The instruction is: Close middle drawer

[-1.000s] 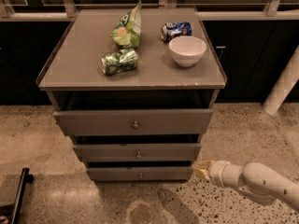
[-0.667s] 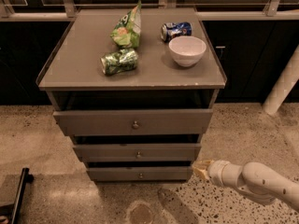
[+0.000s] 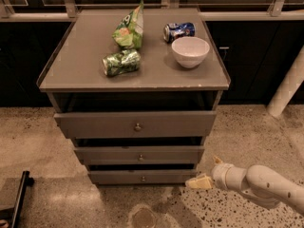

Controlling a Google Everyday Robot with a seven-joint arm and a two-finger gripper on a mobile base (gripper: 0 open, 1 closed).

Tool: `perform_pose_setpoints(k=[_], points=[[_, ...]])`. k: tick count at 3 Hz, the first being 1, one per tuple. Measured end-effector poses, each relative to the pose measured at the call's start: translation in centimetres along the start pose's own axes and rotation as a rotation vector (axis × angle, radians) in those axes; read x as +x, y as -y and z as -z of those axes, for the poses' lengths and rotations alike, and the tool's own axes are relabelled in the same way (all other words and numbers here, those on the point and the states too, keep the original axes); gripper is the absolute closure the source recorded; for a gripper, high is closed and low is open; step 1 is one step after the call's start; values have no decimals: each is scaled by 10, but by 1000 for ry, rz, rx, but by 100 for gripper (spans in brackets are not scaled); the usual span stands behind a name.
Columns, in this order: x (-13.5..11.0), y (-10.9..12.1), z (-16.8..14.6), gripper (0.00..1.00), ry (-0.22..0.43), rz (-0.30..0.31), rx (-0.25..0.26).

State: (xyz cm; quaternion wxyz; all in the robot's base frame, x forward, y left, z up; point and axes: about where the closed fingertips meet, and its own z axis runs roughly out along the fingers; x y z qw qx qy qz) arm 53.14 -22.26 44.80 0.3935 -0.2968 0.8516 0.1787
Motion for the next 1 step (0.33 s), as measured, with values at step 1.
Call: perform_pose_setpoints(k=[1], points=[[0, 0, 0, 0, 0, 0, 0]])
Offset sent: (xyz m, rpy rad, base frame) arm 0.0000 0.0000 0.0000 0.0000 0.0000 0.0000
